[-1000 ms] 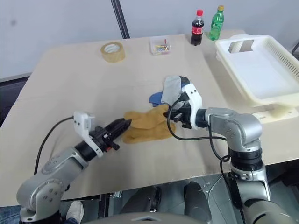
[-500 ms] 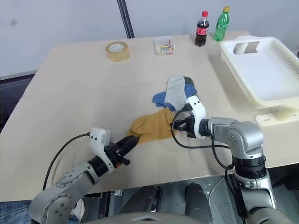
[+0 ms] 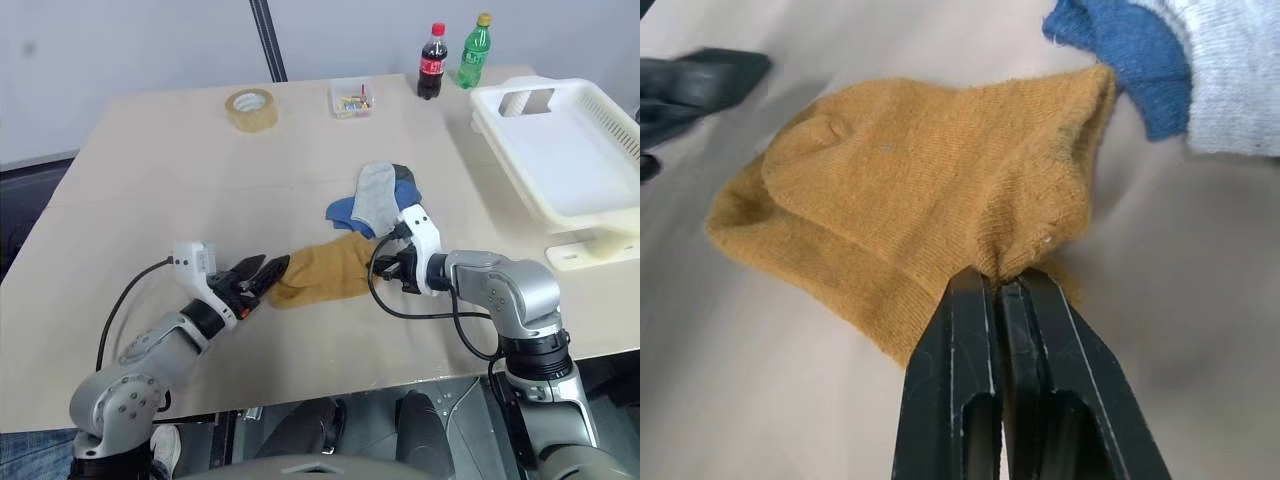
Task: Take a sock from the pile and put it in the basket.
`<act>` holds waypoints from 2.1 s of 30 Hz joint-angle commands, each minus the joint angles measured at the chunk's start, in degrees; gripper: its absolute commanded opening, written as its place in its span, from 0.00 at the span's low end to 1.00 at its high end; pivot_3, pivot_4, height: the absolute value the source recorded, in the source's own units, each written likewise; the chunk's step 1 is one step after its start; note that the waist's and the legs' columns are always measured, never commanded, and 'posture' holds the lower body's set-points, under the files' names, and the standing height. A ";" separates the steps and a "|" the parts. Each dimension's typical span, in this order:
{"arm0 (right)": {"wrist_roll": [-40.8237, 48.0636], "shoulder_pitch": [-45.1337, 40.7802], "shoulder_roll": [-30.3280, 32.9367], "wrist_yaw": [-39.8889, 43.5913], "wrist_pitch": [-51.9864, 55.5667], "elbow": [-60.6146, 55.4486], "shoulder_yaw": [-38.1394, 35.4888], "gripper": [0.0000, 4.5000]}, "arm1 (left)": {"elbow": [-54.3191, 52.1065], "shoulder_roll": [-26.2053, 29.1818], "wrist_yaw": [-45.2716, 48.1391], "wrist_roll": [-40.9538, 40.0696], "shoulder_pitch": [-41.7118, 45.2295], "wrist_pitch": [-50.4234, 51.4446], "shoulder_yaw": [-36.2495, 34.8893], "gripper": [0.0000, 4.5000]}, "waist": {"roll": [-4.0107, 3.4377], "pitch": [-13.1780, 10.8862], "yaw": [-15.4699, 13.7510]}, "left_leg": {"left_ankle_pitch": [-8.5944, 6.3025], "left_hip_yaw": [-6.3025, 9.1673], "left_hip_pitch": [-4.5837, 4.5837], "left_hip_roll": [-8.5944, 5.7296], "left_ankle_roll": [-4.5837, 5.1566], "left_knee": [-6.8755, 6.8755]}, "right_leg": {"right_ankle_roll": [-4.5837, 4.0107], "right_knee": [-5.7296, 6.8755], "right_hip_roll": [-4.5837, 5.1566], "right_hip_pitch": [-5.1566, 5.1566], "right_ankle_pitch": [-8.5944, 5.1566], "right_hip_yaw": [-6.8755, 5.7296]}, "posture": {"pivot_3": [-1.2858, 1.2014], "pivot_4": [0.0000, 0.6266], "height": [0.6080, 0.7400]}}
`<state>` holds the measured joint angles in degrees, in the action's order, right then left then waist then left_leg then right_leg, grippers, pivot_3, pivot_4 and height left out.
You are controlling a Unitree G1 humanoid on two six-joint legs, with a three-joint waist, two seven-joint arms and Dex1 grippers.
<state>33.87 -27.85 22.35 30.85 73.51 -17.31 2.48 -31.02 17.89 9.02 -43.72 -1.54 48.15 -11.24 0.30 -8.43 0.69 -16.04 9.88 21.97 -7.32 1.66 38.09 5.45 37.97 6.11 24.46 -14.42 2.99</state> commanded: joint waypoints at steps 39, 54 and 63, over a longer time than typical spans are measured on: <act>8.54 1.18 2.02 1.05 3.16 -7.91 -6.50 0.00 | -11.72 0.58 1.23 -6.43 -4.05 1.01 -0.12 0.01 | 0.03 -0.02 -0.15 | -0.01 0.00 0.03 0.00 0.01 0.00 | 0.00 -0.04 0.02 0.01 0.00 0.01 | 0.52 0.24 1.00; 12.31 5.77 4.02 0.17 1.89 -8.10 -5.19 0.00 | -12.07 1.58 -0.82 -4.36 -9.24 -2.40 0.62 0.01 | 0.03 -0.02 -0.21 | -0.01 -0.02 0.00 0.02 0.02 -0.02 | 0.00 -0.04 0.01 -0.01 0.00 0.00 | 0.52 0.24 1.00; 10.59 4.76 3.30 -0.48 -1.09 -6.10 -3.38 0.00 | -13.83 -0.32 -1.36 -4.09 -11.47 -5.40 0.91 0.01 | 0.04 -0.03 -0.37 | -0.02 -0.02 0.01 0.00 0.02 -0.02 | 0.00 -0.08 0.02 -0.02 0.00 0.01 | 0.52 0.24 1.00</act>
<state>44.18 -22.16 25.84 30.41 73.53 -22.47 -0.74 -42.13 17.65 7.69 -47.46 -12.63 44.09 -10.19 0.34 -8.46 0.31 -16.06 9.86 21.98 -7.31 1.69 38.07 5.45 37.89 6.13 24.44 -14.43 2.99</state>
